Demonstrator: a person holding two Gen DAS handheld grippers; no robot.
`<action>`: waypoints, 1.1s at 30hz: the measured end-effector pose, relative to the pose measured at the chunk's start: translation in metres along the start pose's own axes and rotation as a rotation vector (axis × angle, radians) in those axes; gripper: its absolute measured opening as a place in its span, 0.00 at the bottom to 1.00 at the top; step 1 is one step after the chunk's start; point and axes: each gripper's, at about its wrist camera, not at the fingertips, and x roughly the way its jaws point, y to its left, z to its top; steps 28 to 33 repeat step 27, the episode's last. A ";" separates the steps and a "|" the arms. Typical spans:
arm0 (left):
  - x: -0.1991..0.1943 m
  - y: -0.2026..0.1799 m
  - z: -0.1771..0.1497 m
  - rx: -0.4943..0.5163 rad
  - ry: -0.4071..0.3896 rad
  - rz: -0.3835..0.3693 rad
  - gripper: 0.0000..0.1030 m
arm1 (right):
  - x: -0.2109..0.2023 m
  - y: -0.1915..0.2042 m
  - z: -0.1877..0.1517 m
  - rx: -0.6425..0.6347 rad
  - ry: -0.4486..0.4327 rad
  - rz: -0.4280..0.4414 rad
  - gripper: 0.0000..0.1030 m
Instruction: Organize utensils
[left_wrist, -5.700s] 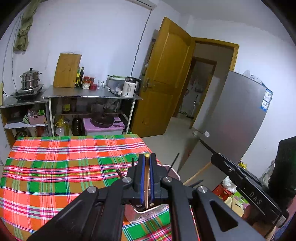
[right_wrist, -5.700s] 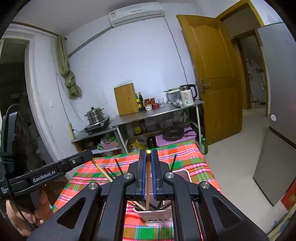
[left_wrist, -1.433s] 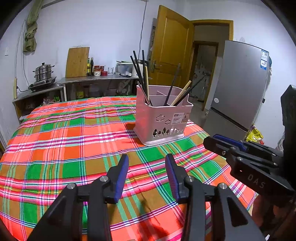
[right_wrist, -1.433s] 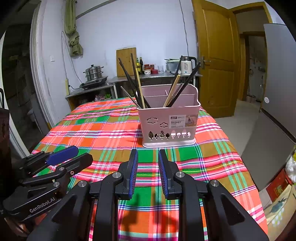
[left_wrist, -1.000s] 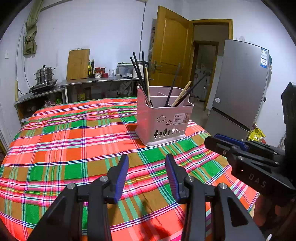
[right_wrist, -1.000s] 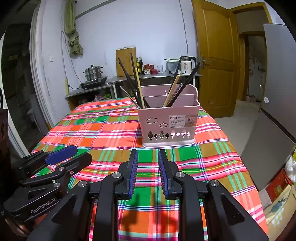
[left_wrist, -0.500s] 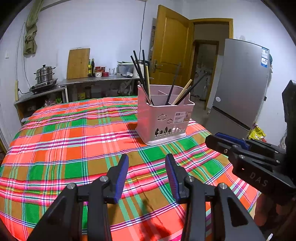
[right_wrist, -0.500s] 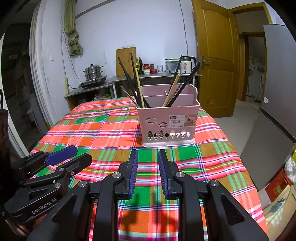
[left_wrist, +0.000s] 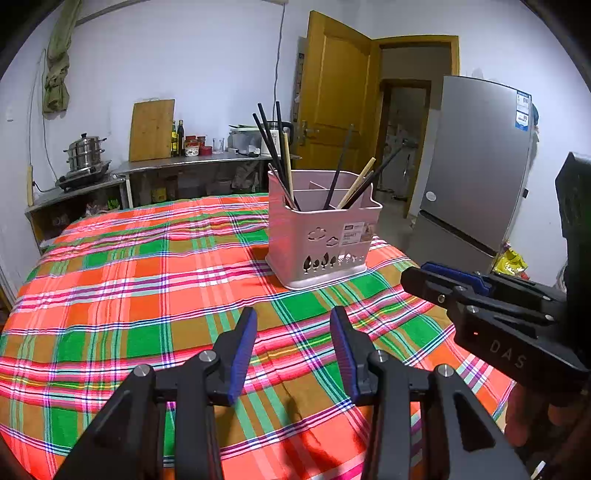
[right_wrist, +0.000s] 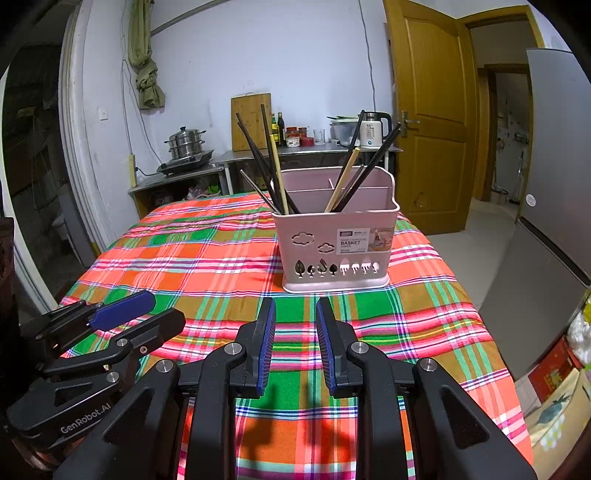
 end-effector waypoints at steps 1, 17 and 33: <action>0.000 0.000 0.000 0.004 0.000 -0.001 0.42 | 0.000 0.000 0.000 -0.001 0.001 0.000 0.22; -0.001 -0.003 -0.002 0.014 0.000 -0.008 0.45 | 0.002 0.000 -0.001 -0.002 0.005 -0.007 0.22; 0.000 -0.003 -0.003 0.018 -0.002 -0.012 0.45 | 0.002 -0.002 -0.002 -0.004 0.007 -0.008 0.22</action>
